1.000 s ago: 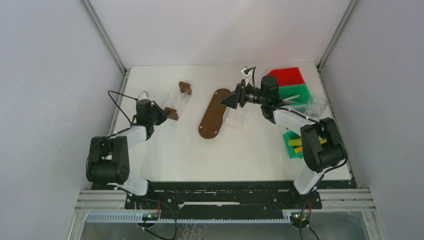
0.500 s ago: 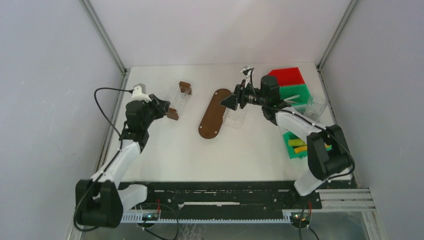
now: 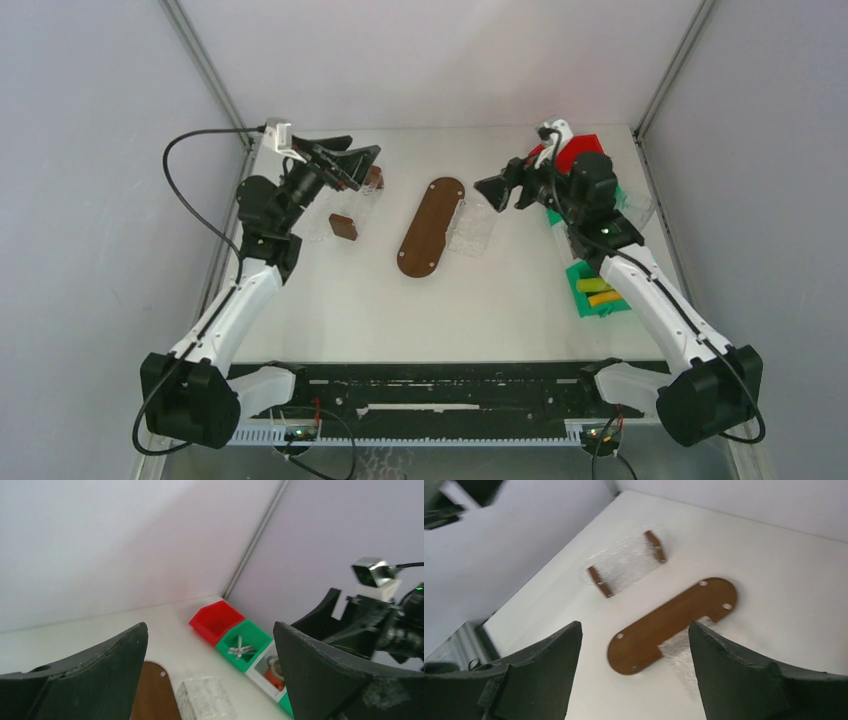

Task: Prepare toiletry sets of a toothbrush and toothpaste on the tray
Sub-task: Pick up the cup from the storage box.

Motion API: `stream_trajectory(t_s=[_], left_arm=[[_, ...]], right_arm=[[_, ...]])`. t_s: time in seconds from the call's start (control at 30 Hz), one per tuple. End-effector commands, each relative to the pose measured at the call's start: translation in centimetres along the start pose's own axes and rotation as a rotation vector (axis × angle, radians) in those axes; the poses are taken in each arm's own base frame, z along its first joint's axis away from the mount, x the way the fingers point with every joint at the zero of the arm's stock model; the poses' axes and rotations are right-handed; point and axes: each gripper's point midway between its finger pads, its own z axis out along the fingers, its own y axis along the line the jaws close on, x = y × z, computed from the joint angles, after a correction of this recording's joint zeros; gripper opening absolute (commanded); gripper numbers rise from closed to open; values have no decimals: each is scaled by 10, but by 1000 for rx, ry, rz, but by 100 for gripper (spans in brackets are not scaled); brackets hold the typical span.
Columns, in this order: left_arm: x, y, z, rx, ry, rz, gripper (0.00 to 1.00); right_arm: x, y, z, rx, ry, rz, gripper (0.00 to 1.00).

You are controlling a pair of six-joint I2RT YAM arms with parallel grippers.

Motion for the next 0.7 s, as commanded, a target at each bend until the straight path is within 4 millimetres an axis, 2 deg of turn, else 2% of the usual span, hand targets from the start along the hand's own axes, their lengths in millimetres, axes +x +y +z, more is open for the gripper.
stream_trajectory(t_s=[0.0,0.07,0.13,0.23,0.33,0.4,0.57,0.67], left_arm=[[-48,-63,18,204,-53,47,98],[-36,-70,22,201,14,106,98],[-14,-74,21,214,75,160,98],[14,-72,17,234,143,152,96],[26,-75,14,275,208,151,94],[31,-78,10,300,244,168,93],[45,-75,-1,307,321,221,93],[53,-70,-9,292,372,256,93]], right_arm=[[-23,-39,-33,144,-43,66,85],[-24,-54,-48,219,-42,73,84],[-19,-69,-63,325,-25,50,83],[-15,-83,-88,462,-21,7,83],[-13,-92,-105,539,-47,-8,82],[-9,-99,-101,541,-43,12,81],[3,-125,-68,552,65,61,79],[10,-143,-56,580,131,54,79]])
